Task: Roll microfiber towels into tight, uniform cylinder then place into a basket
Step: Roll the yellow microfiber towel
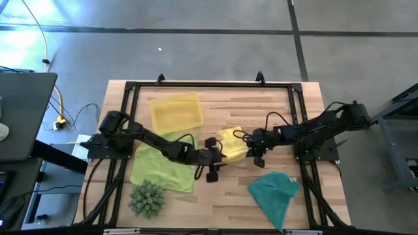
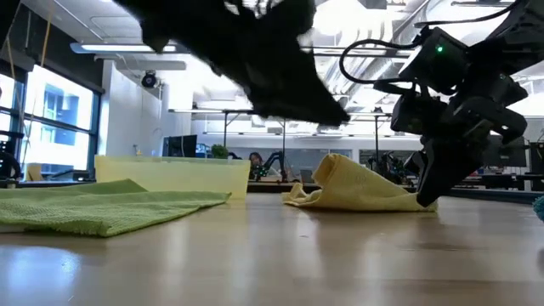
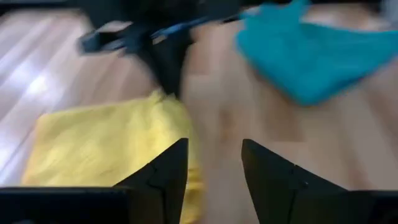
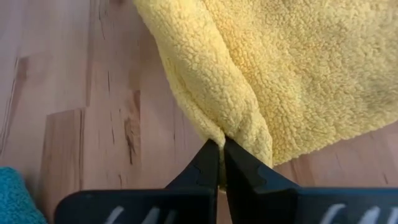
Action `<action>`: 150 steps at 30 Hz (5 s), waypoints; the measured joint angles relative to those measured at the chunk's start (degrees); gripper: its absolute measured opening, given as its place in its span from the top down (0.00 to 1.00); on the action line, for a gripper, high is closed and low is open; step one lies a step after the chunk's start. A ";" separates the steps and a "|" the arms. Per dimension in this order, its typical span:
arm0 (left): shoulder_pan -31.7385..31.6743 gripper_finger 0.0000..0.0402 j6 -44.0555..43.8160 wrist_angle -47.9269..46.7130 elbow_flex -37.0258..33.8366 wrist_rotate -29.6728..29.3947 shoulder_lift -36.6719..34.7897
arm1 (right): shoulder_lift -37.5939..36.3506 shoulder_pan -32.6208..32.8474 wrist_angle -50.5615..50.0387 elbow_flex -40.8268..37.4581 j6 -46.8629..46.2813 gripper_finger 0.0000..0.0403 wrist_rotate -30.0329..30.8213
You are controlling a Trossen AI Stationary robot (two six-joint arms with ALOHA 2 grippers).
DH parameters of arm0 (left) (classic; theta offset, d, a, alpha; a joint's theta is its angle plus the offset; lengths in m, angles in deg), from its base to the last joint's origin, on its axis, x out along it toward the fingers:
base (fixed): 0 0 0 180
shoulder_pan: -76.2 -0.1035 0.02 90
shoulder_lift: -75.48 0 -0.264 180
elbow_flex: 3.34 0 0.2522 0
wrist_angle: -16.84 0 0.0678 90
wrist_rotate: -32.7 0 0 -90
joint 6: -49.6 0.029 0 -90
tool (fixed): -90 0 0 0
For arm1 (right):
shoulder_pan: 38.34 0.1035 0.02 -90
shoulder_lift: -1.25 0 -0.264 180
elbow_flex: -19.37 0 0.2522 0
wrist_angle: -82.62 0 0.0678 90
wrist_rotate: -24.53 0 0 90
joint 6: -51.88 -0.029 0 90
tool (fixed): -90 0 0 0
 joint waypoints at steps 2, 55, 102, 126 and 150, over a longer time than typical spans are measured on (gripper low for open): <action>-0.84 0.63 -1.67 -0.02 -0.05 -0.77 0.96 | 0.00 0.00 0.35 -0.02 -0.16 1.00 -0.38; -1.12 0.99 -57.01 -3.06 0.17 9.09 9.92 | -4.17 0.02 -12.24 7.93 22.95 0.72 3.87; -1.31 0.99 -52.19 -3.98 0.28 11.75 9.90 | 10.32 5.07 8.42 4.81 30.46 0.50 9.75; -1.29 0.76 -30.80 -14.84 0.04 15.20 4.25 | 11.15 1.64 9.26 4.81 16.68 0.99 -2.61; 2.79 0.60 4.45 -4.01 0.05 -6.46 2.77 | 11.47 -10.04 4.53 7.78 -13.82 0.99 -25.70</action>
